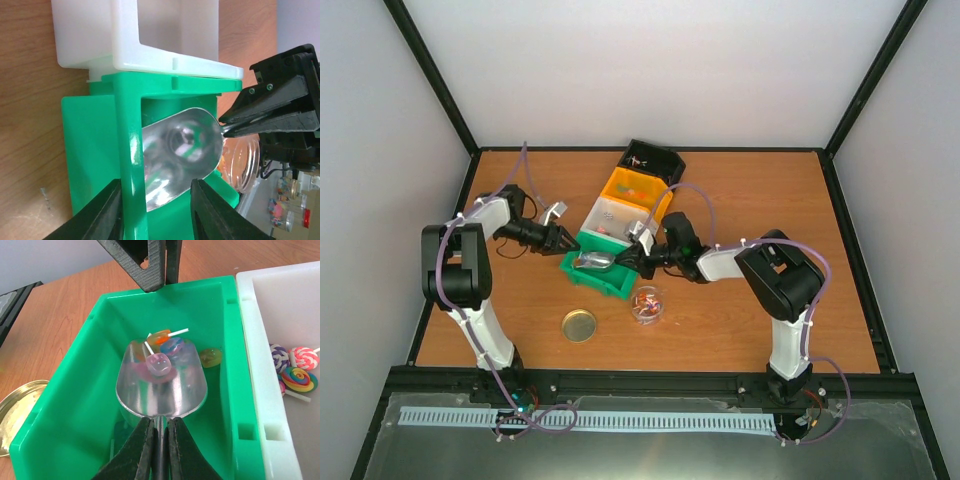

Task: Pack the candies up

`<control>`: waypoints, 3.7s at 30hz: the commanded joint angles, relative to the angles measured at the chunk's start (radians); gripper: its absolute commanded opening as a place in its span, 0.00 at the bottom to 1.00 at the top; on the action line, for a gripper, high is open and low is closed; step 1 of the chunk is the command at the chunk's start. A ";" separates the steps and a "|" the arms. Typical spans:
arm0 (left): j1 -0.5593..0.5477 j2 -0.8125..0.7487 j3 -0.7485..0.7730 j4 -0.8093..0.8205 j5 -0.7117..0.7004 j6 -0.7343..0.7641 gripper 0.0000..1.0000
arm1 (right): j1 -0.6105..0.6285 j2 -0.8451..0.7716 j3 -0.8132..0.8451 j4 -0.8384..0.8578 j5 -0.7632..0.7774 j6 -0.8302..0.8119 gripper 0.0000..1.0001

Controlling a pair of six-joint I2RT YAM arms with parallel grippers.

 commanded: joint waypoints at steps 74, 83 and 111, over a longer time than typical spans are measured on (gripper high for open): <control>0.075 -0.003 0.183 -0.176 0.005 0.103 0.45 | -0.420 -0.642 0.030 -1.475 -0.250 -1.262 0.03; 0.076 -0.017 0.129 -0.129 0.037 0.106 0.46 | -0.407 -0.589 0.089 -1.528 -0.148 -1.260 0.03; 0.033 -0.127 -0.026 0.051 -0.086 0.057 0.53 | -0.259 -0.521 0.232 -1.593 0.092 -1.140 0.03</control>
